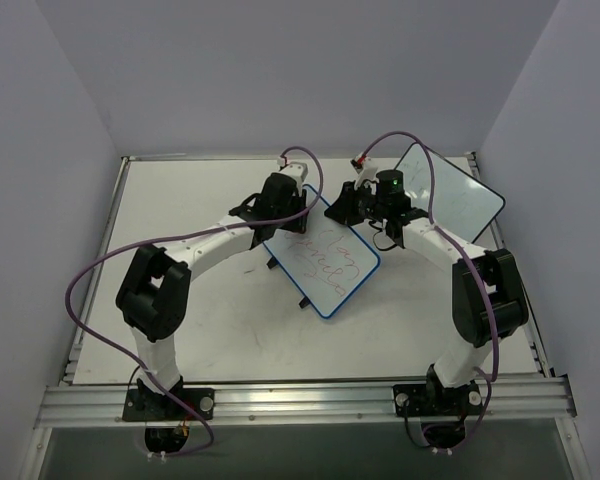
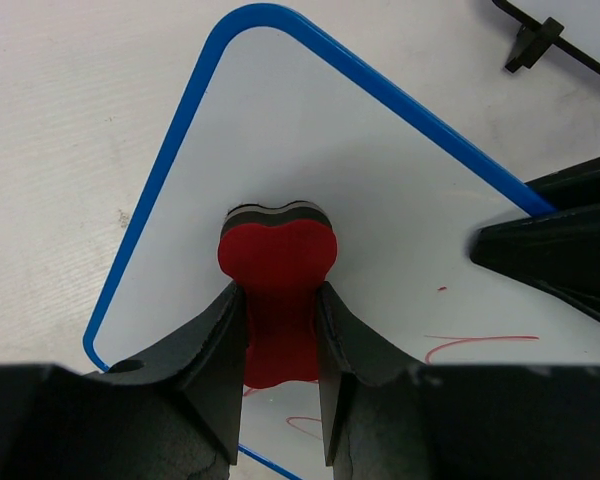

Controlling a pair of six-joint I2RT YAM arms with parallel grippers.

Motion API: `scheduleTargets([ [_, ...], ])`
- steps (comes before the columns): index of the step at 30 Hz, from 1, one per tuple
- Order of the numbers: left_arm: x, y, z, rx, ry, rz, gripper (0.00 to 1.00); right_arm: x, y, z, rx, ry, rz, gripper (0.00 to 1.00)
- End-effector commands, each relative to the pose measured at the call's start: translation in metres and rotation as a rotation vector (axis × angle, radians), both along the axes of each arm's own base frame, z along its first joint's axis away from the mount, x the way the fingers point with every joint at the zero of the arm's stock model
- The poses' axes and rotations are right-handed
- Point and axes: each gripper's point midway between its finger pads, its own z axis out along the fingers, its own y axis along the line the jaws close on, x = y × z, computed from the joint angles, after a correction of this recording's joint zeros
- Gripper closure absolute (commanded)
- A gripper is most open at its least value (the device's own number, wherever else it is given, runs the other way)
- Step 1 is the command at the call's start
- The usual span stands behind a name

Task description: Erase the whiteboard

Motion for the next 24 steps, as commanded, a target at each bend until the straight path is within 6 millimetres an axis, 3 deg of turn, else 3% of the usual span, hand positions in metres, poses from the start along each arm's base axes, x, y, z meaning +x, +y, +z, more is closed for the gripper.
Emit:
scheduleTargets([
  [1,0.007,0.006,-0.002,-0.008,0.012,0.033,0.98,-0.013,0.017,0.013,-0.005,-0.047,0.094,1.0],
  [7,0.027,0.053,-0.022,-0.026,0.073,0.179,0.98,-0.013,0.018,0.014,-0.005,-0.047,0.098,1.0],
  [10,0.031,0.065,-0.028,-0.02,0.094,0.202,0.98,-0.013,0.017,0.012,-0.008,-0.046,0.098,1.0],
  [16,0.028,0.055,-0.022,-0.016,0.063,0.15,0.98,-0.013,0.017,0.012,-0.007,-0.046,0.097,1.0],
  [24,0.006,0.015,-0.004,-0.021,-0.015,0.084,0.98,-0.013,0.019,0.011,-0.007,-0.044,0.098,1.0],
])
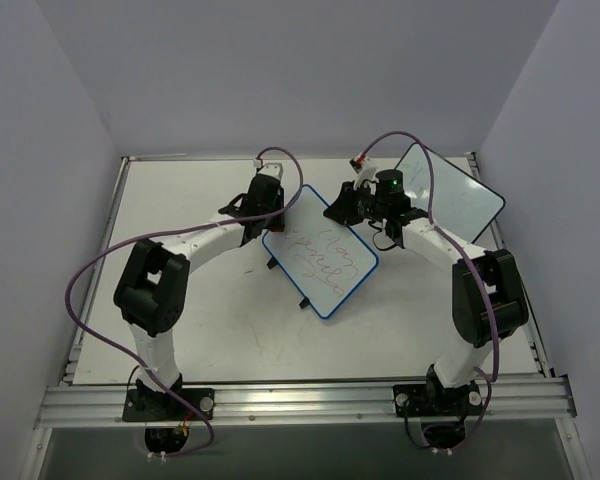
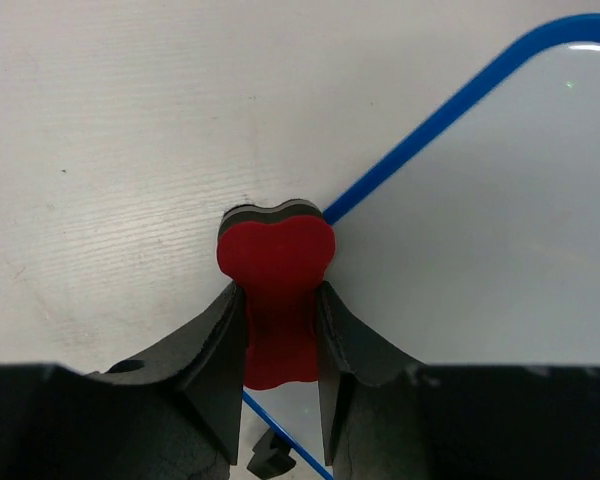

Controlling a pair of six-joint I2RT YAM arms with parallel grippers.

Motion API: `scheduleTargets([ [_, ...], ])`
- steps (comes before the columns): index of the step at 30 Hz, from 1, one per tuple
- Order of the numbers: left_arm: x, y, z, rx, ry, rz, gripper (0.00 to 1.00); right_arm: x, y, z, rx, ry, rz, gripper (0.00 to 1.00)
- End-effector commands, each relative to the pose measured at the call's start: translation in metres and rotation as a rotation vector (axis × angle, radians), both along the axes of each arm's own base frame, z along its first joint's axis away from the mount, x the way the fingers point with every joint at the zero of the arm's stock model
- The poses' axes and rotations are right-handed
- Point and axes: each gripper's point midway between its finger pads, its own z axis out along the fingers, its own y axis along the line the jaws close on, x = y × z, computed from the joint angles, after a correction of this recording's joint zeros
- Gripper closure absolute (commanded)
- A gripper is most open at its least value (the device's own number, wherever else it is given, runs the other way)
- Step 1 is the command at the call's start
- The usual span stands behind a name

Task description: Erase the whiteboard

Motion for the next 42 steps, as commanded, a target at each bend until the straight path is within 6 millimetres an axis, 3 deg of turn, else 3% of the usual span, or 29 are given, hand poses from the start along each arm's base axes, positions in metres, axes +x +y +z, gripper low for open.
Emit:
scheduleTargets([
  [1,-0.023,-0.051,0.026,-0.067,-0.062,-0.128,0.98,-0.013,0.016,0.008,-0.01,-0.036,0.084,1.0],
  [11,-0.066,-0.115,0.037,-0.057,-0.104,-0.268,0.98,-0.013,0.017,0.008,-0.009,-0.036,0.085,1.0],
  [20,-0.105,-0.148,0.043,-0.052,-0.12,-0.35,0.98,-0.014,0.018,0.008,-0.006,-0.037,0.083,1.0],
  [29,-0.103,-0.128,0.031,-0.034,-0.08,-0.287,0.98,-0.012,0.016,0.012,-0.007,-0.045,0.064,0.94],
  [35,-0.088,-0.102,0.025,-0.055,-0.063,-0.244,0.98,-0.01,0.013,0.012,-0.012,-0.045,0.046,0.81],
  [37,-0.083,-0.097,0.03,-0.07,-0.078,-0.252,0.98,-0.01,0.012,0.013,-0.012,-0.049,0.04,0.74],
  [42,-0.073,-0.086,0.037,-0.092,-0.1,-0.259,0.98,-0.009,0.012,0.015,-0.01,-0.051,0.033,0.73],
])
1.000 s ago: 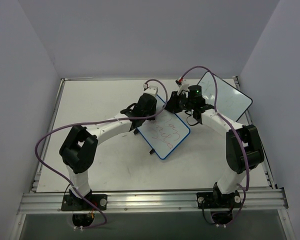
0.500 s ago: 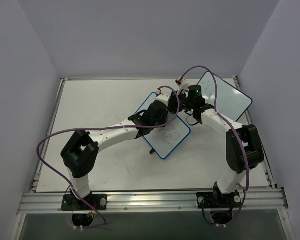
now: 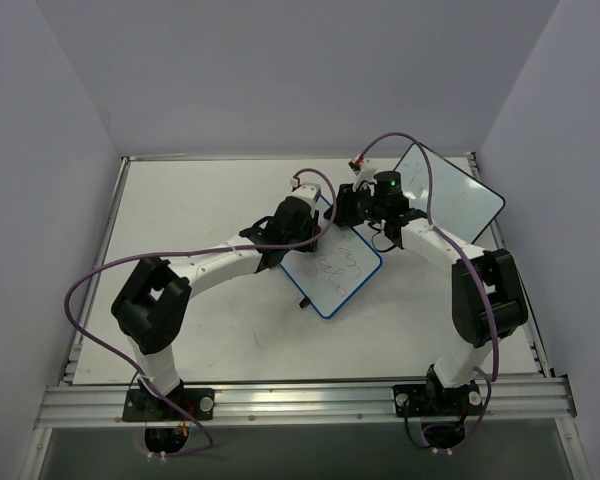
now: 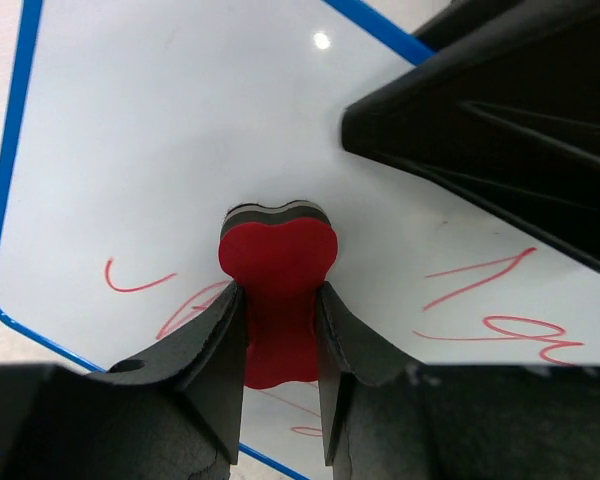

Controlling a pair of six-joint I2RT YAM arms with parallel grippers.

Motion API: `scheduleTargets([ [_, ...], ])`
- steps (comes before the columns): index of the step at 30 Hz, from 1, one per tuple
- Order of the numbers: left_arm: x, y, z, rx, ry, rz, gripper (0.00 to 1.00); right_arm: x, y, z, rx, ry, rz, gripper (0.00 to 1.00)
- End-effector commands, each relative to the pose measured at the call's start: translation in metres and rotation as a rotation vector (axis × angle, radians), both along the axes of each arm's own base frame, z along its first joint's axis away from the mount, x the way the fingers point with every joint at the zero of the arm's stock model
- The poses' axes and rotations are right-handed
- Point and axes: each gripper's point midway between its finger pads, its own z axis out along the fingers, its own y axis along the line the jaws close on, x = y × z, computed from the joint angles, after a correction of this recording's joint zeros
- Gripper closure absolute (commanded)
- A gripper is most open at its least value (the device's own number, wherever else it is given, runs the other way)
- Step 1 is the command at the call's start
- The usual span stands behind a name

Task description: Erase the whiteboard

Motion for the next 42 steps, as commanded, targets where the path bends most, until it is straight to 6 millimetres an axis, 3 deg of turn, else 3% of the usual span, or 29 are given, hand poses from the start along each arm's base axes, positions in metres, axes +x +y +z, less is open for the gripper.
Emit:
scheduleTargets([
  [1,0.004,0.002,0.02,-0.052,-0.038,-0.039,0.98,-0.01,0.015,0.022,0.028,-0.053,0.059,0.74],
  [11,0.021,0.0,0.033,-0.091,-0.054,-0.055,0.98,-0.002,0.008,0.028,0.043,-0.057,0.015,0.75],
  [19,0.021,-0.018,0.037,-0.118,-0.045,-0.123,0.98,0.003,0.001,0.033,0.059,-0.06,-0.026,0.72],
  [30,0.029,-0.022,0.045,-0.11,-0.026,-0.126,0.98,0.014,-0.019,0.036,0.075,-0.058,-0.141,0.71],
  [36,0.033,-0.02,0.047,-0.112,-0.025,-0.116,0.98,0.017,-0.028,0.034,0.082,-0.052,-0.174,0.77],
  [42,0.04,-0.016,0.046,-0.122,-0.005,-0.118,0.98,0.013,-0.025,0.032,0.082,-0.045,-0.146,0.92],
])
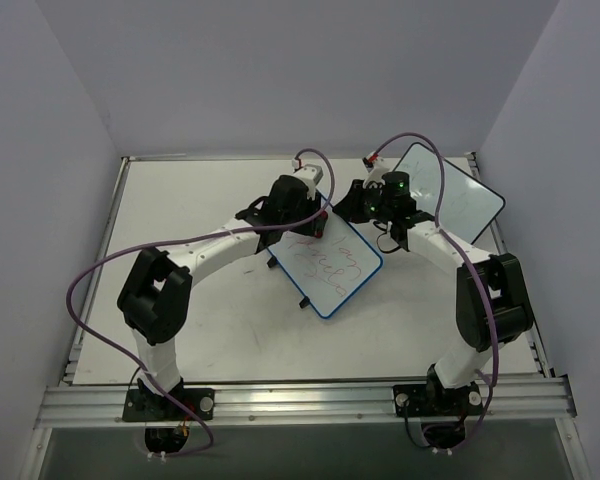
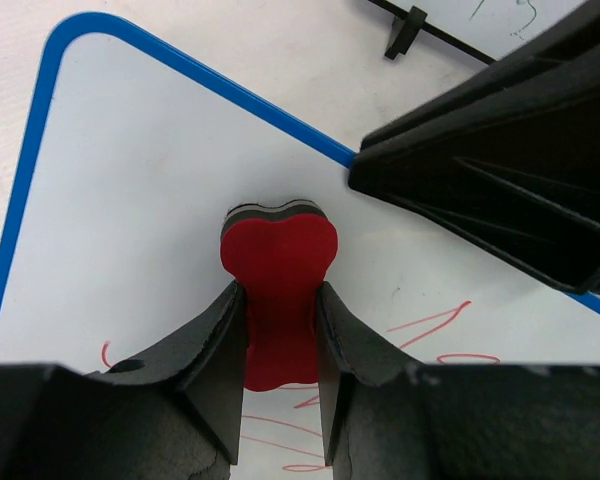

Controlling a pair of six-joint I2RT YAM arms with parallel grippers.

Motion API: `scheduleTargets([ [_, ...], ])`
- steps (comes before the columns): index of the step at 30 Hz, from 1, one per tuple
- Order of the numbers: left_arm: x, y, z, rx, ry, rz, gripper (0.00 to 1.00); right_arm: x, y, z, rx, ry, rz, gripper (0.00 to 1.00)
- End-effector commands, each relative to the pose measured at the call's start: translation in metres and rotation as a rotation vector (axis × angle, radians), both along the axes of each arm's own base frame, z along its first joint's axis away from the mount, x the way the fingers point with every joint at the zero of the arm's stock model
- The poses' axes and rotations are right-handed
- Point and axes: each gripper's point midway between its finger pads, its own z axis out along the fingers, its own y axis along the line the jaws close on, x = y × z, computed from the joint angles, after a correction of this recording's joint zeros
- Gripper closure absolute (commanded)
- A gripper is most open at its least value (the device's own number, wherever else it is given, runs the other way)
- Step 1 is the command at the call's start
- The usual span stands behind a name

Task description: Erase the whiteboard

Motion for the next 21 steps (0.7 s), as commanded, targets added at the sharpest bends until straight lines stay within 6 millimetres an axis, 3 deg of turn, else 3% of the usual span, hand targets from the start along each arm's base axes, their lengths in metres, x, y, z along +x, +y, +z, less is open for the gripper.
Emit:
scheduleTargets([
  [1,0.015,-0.002,0.018,-0.034,-0.024,-0.015,0.98,0.002,-0.003,0.023,0.013,-0.07,-0.004,0.92],
  [10,0.023,-0.001,0.018,-0.068,-0.016,-0.027,0.98,-0.003,0.002,0.019,0.017,-0.06,0.039,0.91],
  [21,0.017,-0.012,0.014,-0.097,0.003,-0.083,0.98,-0.006,0.003,0.014,0.011,-0.053,0.066,0.89],
])
